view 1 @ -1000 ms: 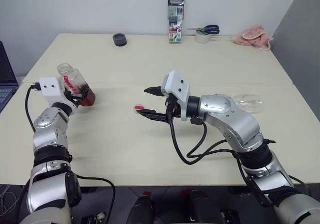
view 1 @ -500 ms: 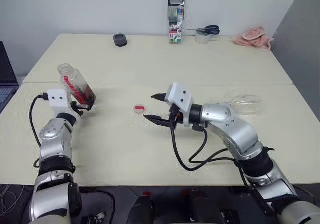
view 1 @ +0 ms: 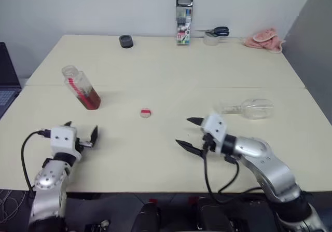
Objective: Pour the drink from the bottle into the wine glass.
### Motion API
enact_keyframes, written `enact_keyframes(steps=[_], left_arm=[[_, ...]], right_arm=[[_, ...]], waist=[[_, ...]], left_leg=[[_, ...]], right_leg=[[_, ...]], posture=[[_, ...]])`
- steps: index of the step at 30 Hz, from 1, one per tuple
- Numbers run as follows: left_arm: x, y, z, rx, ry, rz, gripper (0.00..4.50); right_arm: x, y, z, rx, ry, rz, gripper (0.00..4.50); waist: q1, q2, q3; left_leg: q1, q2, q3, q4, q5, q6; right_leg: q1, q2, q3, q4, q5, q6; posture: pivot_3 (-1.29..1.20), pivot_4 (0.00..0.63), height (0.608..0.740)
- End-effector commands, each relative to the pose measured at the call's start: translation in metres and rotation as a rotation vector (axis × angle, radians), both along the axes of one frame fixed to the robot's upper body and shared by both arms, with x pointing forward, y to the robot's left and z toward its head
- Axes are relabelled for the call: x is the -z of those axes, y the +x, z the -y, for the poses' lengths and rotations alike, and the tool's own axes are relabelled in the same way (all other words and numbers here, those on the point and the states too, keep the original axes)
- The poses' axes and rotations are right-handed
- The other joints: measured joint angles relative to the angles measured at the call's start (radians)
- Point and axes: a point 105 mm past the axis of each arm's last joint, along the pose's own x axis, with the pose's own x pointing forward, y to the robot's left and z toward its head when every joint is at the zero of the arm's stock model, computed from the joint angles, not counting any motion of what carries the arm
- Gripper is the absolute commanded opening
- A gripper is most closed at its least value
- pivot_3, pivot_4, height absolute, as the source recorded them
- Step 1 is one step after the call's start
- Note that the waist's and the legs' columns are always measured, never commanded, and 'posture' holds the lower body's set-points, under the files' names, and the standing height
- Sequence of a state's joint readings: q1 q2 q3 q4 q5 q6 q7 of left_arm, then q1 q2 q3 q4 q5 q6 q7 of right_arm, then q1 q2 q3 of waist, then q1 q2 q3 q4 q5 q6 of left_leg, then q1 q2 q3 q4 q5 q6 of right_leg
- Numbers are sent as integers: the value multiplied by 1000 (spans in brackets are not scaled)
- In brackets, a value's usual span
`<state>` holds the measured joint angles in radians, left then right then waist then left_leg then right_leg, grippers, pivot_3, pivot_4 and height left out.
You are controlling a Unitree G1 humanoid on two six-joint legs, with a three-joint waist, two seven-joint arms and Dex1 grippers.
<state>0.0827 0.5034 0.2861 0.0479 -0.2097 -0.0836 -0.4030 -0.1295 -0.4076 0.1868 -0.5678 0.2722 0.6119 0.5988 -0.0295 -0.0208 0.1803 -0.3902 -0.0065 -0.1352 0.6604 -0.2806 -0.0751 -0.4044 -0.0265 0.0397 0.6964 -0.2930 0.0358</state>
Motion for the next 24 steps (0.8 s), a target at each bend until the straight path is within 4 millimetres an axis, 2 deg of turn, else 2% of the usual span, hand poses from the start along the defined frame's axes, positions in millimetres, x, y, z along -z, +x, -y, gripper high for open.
enact_keyframes(steps=[1,3,6,8,11,17,21,24], left_arm=[[-25,-2,73,368,-18,27,4500],[-32,-2,95,496,-40,5,4500],[-52,6,125,709,-23,-19,4500],[-59,6,139,841,14,-45,4500],[-67,4,151,979,34,-91,4500],[-71,-1,162,1157,81,-178,4500],[-67,-4,162,1233,80,-236,4500],[-70,1,159,1239,77,-238,4500]], right_arm=[[-6,-11,18,169,213,-112,4459],[-1,-12,27,268,313,-172,4459],[8,-3,52,493,482,-236,4459],[11,3,67,587,611,-275,4459],[17,10,80,663,795,-384,4459],[27,30,85,754,1000,-530,4459],[25,49,83,765,1124,-577,4459],[23,65,82,759,1159,-590,4459]], waist=[[13,0,0],[11,0,0],[1,1,0],[-5,1,0],[-20,2,-1],[-29,3,0],[-30,4,0],[-30,5,1]], left_leg=[[0,0,-2,0,0,0],[1,-1,0,0,0,0],[7,1,2,-1,0,0],[11,2,2,-2,0,0],[15,1,5,-6,0,0],[22,2,8,-17,0,0],[22,2,9,-17,0,0],[25,2,9,-17,0,1]], right_leg=[[1,2,0,0,0,0],[2,4,-1,0,0,1],[5,8,0,0,0,1],[7,9,1,1,0,1],[9,8,4,0,0,0],[11,8,5,-1,-3,-4],[11,8,6,-1,-3,-4],[13,8,6,-1,-3,-4]], posture=[[0,150,740],[0,150,740],[0,150,740],[0,150,740],[0,150,740],[0,150,740],[0,150,740],[0,150,740]])
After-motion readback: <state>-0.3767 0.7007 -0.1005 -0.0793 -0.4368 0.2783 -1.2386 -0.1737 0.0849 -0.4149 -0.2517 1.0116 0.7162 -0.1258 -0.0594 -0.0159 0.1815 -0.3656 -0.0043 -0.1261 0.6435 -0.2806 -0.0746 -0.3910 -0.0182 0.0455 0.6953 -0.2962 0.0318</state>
